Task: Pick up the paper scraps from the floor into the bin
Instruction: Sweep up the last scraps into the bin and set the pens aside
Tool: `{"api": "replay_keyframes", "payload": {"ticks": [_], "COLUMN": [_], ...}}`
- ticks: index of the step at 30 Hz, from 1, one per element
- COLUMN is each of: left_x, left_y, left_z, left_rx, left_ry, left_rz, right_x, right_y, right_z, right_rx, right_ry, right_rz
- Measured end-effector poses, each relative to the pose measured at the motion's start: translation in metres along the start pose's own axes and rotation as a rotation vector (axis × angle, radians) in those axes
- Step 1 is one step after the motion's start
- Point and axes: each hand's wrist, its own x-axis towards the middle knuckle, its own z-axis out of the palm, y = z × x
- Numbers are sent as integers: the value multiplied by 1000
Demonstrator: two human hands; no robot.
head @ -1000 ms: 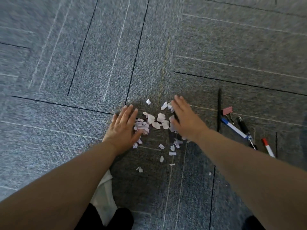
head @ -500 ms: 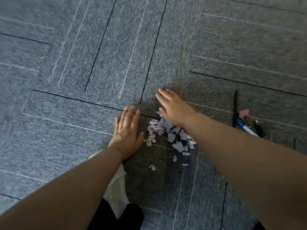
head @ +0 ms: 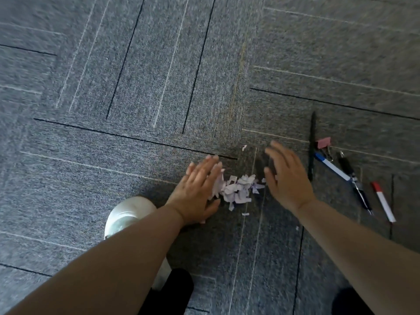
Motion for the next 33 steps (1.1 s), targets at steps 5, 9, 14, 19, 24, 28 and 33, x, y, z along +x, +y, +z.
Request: {"api": "replay_keyframes", "payload": {"ticks": [5, 9, 14, 19, 24, 28, 33], "left_x": [21, 5, -13, -13, -14, -25, -24], "left_y": [-1, 13, 6, 8, 37, 39, 39], "left_z": [-6, 8, 18, 23, 39, 49, 41], "left_rx": [24, 98, 149, 172, 128, 56, 50], "left_ry": [-185, -286, -131, -104, -49, 53, 110], "left_rz": [-101, 40, 183, 123, 75, 28, -2], "right_x": [13, -16, -63, -106, -106, -77, -90], "right_y": [3, -23, 4, 40, -3, -43, -28], "right_z": [5, 24, 23, 22, 45, 47, 38], "right_rx": [-15, 42, 122, -21, 55, 317, 331], "right_ry": [-223, -358, -157, -117, -68, -10, 99], "right_rz": [36, -176, -104, 156, 332, 185, 193]}}
